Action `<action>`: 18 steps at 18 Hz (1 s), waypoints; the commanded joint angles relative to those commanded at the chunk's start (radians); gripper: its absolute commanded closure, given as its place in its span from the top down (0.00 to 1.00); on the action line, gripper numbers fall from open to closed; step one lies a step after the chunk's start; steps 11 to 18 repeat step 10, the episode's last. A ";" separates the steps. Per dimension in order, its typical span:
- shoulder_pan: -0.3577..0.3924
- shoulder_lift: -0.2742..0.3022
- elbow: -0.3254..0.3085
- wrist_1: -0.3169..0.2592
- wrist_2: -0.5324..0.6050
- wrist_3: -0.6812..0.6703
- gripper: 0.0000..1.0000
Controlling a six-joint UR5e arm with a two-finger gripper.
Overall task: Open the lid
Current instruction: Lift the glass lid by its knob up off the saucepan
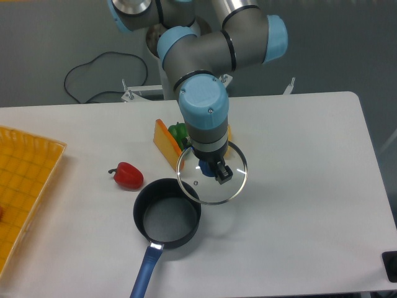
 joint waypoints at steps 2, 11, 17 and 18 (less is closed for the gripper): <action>0.003 0.002 -0.005 0.000 0.002 -0.002 0.51; 0.015 0.006 -0.017 0.003 -0.005 -0.002 0.51; 0.015 0.006 -0.017 0.003 -0.005 -0.002 0.51; 0.015 0.006 -0.017 0.003 -0.005 -0.002 0.51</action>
